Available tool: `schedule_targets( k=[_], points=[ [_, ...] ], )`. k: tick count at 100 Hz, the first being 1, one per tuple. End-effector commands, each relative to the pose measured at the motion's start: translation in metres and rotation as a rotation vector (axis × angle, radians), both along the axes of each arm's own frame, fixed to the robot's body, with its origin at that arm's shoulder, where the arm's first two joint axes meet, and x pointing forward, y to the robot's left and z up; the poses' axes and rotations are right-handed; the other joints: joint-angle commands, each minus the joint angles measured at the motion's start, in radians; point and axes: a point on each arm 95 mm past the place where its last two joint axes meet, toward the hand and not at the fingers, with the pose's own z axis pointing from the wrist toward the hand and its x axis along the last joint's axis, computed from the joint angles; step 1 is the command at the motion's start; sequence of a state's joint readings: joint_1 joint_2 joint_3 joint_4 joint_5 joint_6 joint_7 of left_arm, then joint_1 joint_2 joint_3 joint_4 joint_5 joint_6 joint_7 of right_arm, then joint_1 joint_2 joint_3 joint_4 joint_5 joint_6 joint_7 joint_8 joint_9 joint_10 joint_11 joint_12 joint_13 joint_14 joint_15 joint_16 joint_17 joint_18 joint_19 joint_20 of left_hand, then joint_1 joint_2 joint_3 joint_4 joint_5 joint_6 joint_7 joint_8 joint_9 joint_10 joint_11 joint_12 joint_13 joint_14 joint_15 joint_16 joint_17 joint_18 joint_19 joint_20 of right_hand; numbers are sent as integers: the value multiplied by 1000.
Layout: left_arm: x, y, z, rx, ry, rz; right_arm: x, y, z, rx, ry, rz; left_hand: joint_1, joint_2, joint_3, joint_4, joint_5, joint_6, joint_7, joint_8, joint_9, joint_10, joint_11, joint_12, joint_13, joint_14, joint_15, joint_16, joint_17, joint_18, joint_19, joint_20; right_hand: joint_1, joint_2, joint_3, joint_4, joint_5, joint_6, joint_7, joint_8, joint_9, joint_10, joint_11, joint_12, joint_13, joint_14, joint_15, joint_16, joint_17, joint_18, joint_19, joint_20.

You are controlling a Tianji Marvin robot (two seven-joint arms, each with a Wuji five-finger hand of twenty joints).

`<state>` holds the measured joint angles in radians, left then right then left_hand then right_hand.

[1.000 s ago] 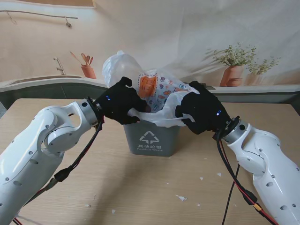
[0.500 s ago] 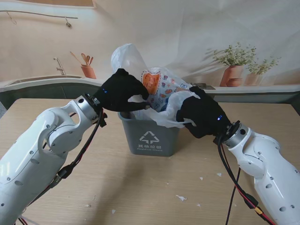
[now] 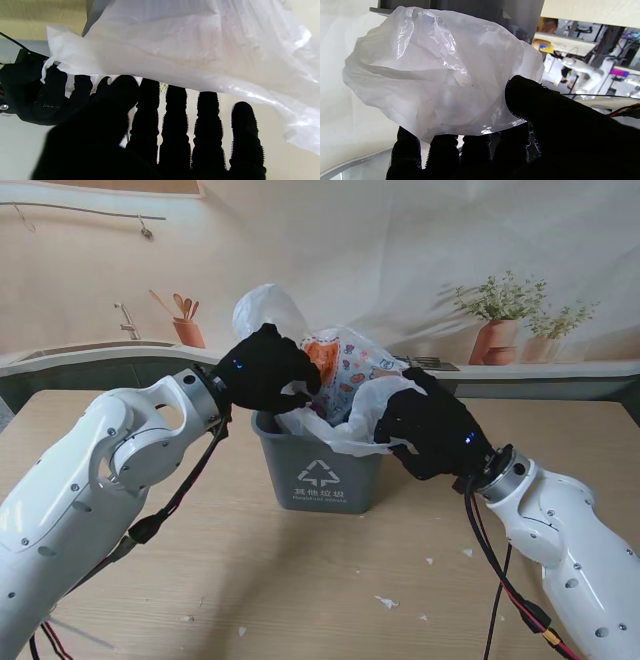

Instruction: Fit the garbage bag over the bin

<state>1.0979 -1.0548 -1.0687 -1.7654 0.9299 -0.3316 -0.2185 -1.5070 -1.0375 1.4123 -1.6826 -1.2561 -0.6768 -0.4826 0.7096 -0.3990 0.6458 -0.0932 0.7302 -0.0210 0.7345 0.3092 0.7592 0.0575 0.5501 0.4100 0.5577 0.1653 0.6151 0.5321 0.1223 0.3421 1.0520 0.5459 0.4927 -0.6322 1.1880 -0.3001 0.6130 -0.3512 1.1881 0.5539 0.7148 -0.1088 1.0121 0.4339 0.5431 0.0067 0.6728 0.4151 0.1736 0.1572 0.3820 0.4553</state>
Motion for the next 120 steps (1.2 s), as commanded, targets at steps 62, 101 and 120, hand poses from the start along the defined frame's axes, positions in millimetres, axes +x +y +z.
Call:
schedule_targets(
  k=[62,101,120],
  points=[
    [-1,6,-3,134,80,-21,-7,0,-26,77,66,26,-200,61,47,16,-2,55,-122,40,-46,-8,-29,-11,-26,-9,-51,-15,-44,-15,-60,-32,49,88,-28,-21,-79,14,87,39,-11,31,194,81,12,-21,164,85,17,-10,54,54],
    [6,-1,-7,155,91,-12,-12,-9,-38,124,85,16,-97,121,-37,-23,56,17,-113,13,8,-21,-37,-18,10,-21,-47,-22,-22,-20,-41,-23,59,160,-81,-19,-143,22,109,74,-68,8,193,78,-22,-33,158,85,12,-23,72,55],
    [10,-1,-14,160,135,-13,-15,-16,-43,111,101,-1,-87,119,-44,-23,65,13,-104,11,18,-22,-37,-20,15,-21,-51,-27,-23,-20,-43,-23,65,176,-88,-19,-161,44,126,86,-83,7,201,74,-29,-33,156,84,-15,-31,130,66]
  ],
)
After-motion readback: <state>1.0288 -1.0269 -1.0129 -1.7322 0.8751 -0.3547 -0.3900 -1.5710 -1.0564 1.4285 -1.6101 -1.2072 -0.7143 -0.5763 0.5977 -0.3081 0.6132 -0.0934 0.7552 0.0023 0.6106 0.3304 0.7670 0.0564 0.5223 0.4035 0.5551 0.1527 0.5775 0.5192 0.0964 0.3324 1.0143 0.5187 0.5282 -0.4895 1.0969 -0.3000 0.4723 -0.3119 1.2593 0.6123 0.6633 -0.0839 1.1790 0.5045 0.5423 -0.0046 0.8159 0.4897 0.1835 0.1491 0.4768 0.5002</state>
